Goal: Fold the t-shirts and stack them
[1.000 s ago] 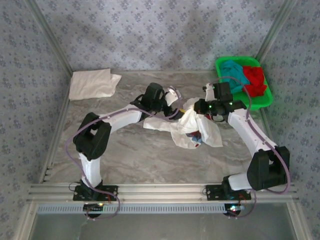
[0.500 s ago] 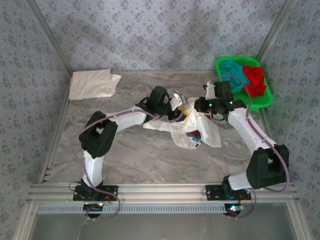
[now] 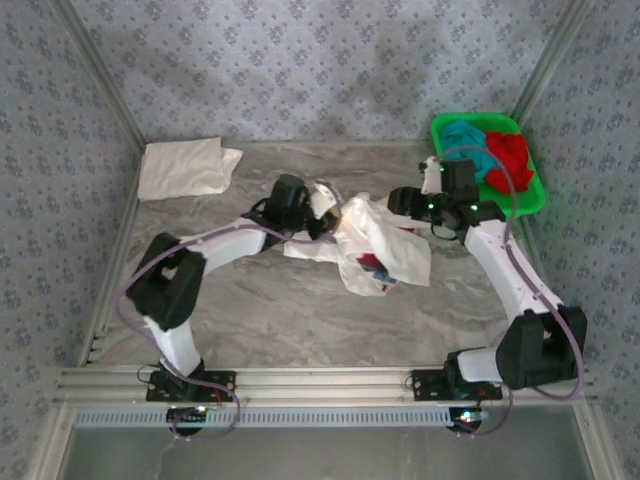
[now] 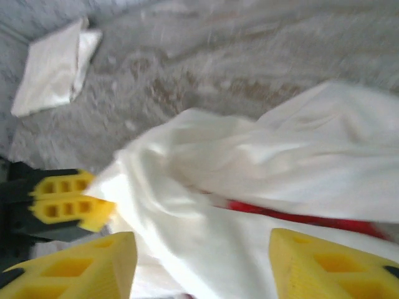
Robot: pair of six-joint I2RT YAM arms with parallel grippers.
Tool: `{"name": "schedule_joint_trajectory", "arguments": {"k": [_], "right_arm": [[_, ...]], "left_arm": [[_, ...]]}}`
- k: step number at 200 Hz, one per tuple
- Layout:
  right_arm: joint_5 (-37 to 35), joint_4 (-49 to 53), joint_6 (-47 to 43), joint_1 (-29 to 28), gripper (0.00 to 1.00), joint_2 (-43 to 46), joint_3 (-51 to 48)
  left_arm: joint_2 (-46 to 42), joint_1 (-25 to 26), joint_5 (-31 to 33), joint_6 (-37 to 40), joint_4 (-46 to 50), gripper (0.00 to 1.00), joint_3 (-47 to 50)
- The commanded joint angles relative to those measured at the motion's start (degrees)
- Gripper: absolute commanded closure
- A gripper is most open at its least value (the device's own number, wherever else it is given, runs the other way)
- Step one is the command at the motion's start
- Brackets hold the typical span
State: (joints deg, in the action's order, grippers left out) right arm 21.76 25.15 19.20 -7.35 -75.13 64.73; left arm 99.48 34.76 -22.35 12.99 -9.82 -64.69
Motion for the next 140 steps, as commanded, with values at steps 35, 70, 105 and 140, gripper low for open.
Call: {"name": "schedule_joint_trajectory", "arguments": {"k": [35, 70, 105, 140], "right_arm": [[2.3, -3.2, 6.7, 7.3, 0.38, -6.1, -3.0], [5.4, -6.7, 8.7, 4.4, 0.39, -14.5, -2.4], [4.8, -8.3, 9.3, 3.2, 0.39, -15.3, -3.5], [4.3, -6.7, 8.0, 3.2, 0.38, -16.0, -3.6]], "left_arm": [[-20.3, -5.3, 15.5, 1.0, 4.5, 1.0, 11.7], [-20.6, -6.4, 22.6, -1.0, 7.9, 0.57, 13.6], [-25.3, -6.2, 26.4, -4.0, 8.1, 0.16, 15.2], [-32.3, 1.4, 27.7, -1.6, 16.3, 0.17, 13.3]]}}
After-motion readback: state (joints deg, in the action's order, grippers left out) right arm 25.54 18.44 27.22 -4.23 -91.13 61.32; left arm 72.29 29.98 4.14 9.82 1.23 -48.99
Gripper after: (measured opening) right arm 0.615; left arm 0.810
